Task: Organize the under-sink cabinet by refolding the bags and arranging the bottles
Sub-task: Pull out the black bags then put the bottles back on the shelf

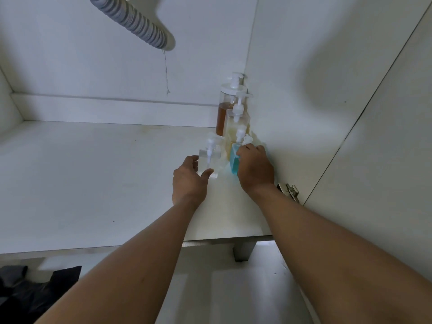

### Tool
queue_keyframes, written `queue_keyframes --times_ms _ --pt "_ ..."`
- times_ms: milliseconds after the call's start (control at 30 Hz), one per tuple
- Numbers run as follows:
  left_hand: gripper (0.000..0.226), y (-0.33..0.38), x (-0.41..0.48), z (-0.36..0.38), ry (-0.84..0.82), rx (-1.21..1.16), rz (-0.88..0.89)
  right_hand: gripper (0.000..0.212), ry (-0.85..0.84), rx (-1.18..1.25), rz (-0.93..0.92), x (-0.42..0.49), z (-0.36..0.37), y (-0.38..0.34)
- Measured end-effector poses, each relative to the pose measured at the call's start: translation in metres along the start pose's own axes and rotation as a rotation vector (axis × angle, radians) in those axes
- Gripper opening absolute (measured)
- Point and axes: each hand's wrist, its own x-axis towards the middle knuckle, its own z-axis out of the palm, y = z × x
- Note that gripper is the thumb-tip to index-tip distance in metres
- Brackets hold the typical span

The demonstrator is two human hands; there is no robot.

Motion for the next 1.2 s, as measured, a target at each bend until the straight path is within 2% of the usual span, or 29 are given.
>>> queue_keyframes --times_ms 100,167,233,300,433,633,767,1000,1200 --pt "0.058 0.002 -0.003 -0.001 -0.026 0.015 0.024 0.024 0.116 0.209 0.073 -0.005 -0.002 -0.010" --pt "0.058 0.002 -0.007 -0.002 -0.070 0.032 0.054 0.032 0.064 0.408 0.162 -0.012 -0.002 -0.022" --pt "0.055 0.000 -0.011 -0.002 -0.141 0.052 0.097 0.051 -0.019 0.478 0.239 -0.017 -0.002 -0.032" --pt "0.054 -0.002 -0.013 -0.003 -0.202 0.089 0.143 0.061 -0.018 0.454 0.304 -0.018 -0.005 -0.037" --pt "0.052 -0.003 -0.016 -0.005 -0.276 0.183 0.233 0.054 0.017 0.364 0.393 -0.022 -0.014 -0.038" --pt "0.065 -0.007 -0.014 -0.003 -0.266 0.462 0.325 0.053 0.086 0.295 0.468 -0.032 -0.019 -0.035" --pt "0.059 -0.008 -0.014 -0.001 -0.247 0.635 0.325 0.047 0.098 0.243 0.498 -0.030 -0.022 -0.033" --pt "0.060 -0.011 -0.017 -0.002 -0.301 0.671 0.335 0.029 0.072 0.145 0.555 -0.021 -0.025 -0.040" --pt "0.061 -0.014 -0.024 -0.007 -0.320 0.680 0.328 0.026 0.100 0.140 0.554 -0.020 -0.028 -0.042"
